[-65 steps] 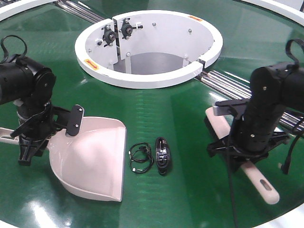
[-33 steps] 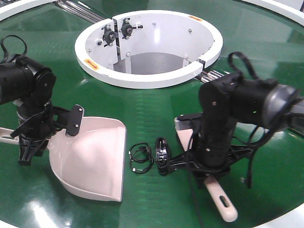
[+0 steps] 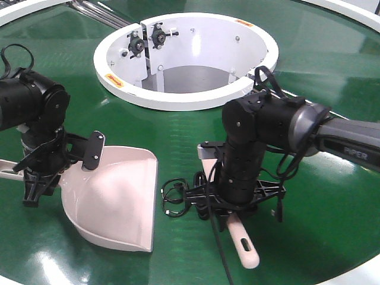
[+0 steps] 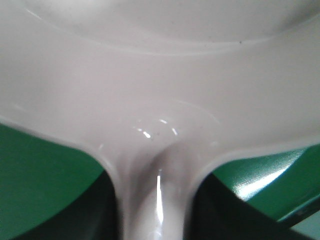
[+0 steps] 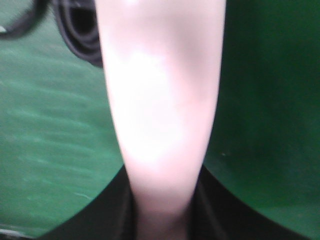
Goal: Clean and inspect green conveyor with broom and dustpan
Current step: 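Sweep the black cable into the dustpan with the brush in the right gripper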
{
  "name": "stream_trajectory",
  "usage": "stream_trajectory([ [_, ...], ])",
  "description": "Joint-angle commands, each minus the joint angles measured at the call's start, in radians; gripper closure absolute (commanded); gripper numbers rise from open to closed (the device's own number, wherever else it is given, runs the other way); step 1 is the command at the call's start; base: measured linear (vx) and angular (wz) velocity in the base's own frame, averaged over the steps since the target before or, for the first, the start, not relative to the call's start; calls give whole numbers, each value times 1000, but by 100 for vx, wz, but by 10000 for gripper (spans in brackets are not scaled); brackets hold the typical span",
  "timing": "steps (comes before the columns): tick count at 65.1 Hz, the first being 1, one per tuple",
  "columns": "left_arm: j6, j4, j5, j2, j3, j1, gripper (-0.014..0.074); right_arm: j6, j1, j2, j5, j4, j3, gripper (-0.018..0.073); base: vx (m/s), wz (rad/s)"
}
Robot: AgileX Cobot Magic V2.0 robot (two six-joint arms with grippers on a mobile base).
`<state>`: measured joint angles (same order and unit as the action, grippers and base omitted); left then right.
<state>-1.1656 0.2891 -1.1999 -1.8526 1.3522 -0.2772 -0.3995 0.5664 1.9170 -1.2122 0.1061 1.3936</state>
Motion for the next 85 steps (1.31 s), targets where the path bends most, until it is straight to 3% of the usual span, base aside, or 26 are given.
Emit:
stream_trajectory([
  [1,1,20,-47,46,28,-7,602,5,21,-17,-50,38,62,564,0,0],
  [14,1,20,-47,46,28,-7,602,31,100,73,-79,56,181,564,0,0],
  [31,1,20,-47,46,28,-7,602,103,179,181,-79,191,403,564,0,0],
  [41,1,20,-47,46,28,-7,602,117,206,196,-78,203,501,564,0,0],
  [55,1,20,-47,46,28,-7,602,117,202,172,-78,163,513,562,0,0],
  [65,1,20,-47,46,28,-7,602,117,189,138,-78,79,505,560,0,0],
  [85,1,20,-47,46,28,-7,602,156,44,0,-78,29,505,555,0,0],
])
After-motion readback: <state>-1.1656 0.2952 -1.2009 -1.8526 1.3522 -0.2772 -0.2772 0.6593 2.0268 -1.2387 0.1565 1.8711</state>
